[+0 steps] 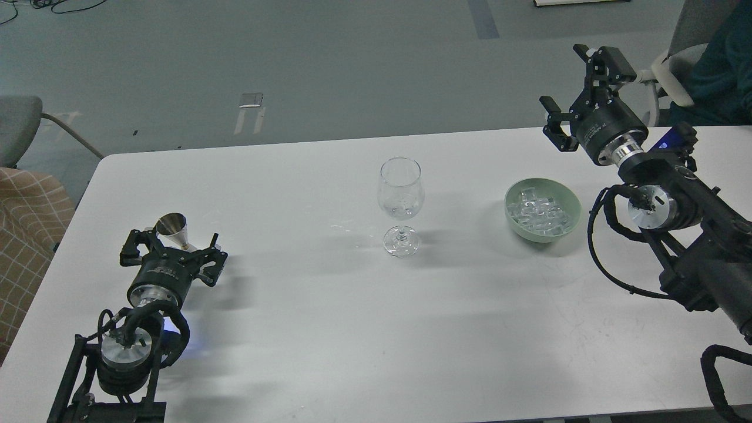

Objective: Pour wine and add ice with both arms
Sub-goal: 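Lower the jigger onto the table and open the left gripper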

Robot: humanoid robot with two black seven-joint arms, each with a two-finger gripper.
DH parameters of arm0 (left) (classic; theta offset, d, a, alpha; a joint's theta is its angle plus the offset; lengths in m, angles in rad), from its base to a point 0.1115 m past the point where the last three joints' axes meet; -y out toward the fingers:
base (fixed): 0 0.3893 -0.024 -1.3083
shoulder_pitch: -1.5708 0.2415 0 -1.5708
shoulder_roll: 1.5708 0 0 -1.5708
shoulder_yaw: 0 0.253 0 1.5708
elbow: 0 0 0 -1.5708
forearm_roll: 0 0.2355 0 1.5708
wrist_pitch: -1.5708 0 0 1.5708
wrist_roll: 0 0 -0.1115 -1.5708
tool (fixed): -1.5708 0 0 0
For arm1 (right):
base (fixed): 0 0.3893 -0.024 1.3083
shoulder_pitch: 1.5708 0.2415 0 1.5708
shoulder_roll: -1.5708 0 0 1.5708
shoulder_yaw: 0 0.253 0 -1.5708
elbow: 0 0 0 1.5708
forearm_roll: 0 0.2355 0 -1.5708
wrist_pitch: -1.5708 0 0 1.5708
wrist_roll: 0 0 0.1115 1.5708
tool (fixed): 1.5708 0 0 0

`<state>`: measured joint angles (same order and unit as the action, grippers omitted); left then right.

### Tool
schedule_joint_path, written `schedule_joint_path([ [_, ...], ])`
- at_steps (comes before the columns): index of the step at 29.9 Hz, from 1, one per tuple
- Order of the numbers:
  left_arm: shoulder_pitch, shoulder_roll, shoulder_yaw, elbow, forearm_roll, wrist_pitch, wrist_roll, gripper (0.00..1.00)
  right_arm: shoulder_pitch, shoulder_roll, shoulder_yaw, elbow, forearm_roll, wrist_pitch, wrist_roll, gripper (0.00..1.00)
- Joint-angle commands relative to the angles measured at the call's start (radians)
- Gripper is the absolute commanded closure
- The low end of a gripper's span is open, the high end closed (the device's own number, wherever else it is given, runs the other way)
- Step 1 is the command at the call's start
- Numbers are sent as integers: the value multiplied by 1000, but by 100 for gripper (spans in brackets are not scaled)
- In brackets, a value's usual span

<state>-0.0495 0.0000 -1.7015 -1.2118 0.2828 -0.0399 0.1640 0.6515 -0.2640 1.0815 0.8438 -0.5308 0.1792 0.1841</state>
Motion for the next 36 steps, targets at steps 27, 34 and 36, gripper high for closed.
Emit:
schedule_joint_path([
  [27,39,0,-52,20,-70,-9,2,2,-15,-1,-2,14,0,-1,0,0],
  [34,85,0,-81,-17,-70,-11,14,2,-16,-3,0,15,0,-1,0,0],
  [36,102,0,-92,-32,-70,-9,20,2,-16,-3,0,15,0,-1,0,0],
])
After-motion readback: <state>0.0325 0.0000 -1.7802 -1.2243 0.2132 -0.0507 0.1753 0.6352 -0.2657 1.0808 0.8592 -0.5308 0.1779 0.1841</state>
